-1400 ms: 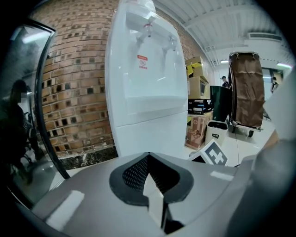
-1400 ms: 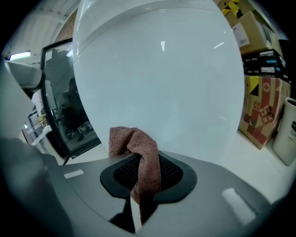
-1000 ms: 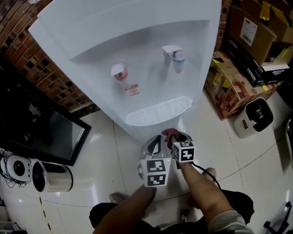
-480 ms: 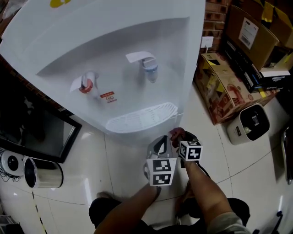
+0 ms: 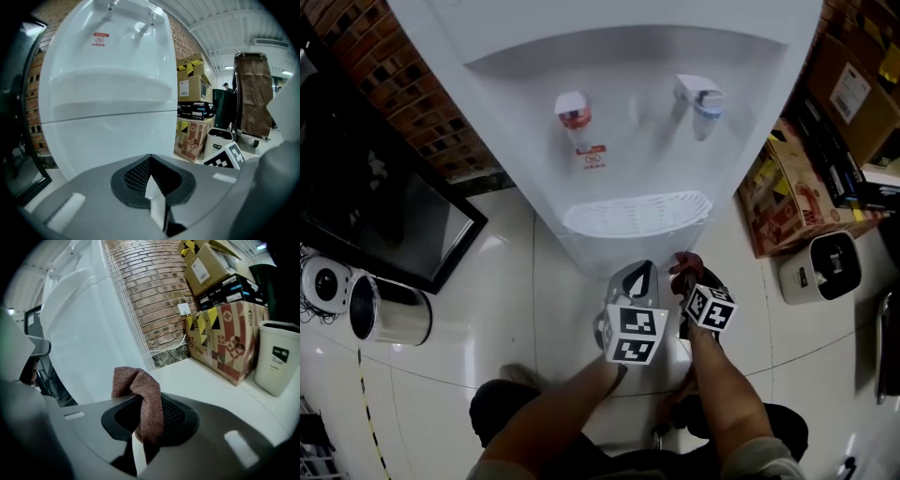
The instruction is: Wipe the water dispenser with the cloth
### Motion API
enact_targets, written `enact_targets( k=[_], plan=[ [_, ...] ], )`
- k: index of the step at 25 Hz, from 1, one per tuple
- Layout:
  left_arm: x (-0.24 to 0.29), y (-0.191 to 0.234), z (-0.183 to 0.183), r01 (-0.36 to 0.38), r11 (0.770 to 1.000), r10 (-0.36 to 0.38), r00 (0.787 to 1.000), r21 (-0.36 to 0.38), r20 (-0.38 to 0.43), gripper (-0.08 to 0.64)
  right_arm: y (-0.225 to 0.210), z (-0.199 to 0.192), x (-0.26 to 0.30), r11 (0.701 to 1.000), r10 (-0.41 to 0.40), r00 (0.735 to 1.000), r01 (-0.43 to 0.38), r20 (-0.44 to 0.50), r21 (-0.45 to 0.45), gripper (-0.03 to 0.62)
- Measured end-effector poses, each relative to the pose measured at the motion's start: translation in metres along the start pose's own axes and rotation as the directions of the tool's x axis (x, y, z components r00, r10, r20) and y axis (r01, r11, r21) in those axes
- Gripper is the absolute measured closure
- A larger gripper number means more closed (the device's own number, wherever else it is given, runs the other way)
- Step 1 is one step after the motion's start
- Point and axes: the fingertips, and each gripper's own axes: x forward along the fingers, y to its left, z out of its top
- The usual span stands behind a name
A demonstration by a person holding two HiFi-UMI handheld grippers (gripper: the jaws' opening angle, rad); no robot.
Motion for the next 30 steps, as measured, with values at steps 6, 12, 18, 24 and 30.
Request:
enact_targets(
  k=[6, 12, 18, 24, 30],
  plan=[
    [-0.056, 0.068, -0.026, -0.059, 0.996, 0.061, 0.998, 0.074, -0.034, 0.56, 0.073, -0.034, -0.008, 0.996, 0.081, 0.997, -0.081, -0.005, -0.033, 0.494],
    [-0.101, 0.13, -0.049, -0.123, 0.992, 0.125, 0.991, 0.042, -0.056, 0.56, 0.192, -0.096, 0.003, 0.939, 0.242, 0.962, -0.266, -0.128, -0.22, 0.494],
    [-0.118, 0.139, -0.052, -0.081, 0.997, 0.082, 0.996, 0.014, -0.043, 0.56, 0.234, -0.14, 0.029, 0.938, 0.225, 0.948, -0.274, -0.226, -0.215, 0.495],
    [-0.111, 0.152, -0.075, -0.067, 0.997, 0.063, 0.993, -0.028, -0.102, 0.56, 0.229, -0.152, 0.06, 0.94, 0.177, 0.943, -0.247, -0.282, -0.234, 0.495],
    [-0.086, 0.18, -0.12, -0.216, 0.974, 0.202, 0.965, -0.072, -0.166, 0.56, 0.22, -0.164, 0.075, 0.929, 0.162, 0.923, -0.262, -0.348, -0.263, 0.495]
  ],
)
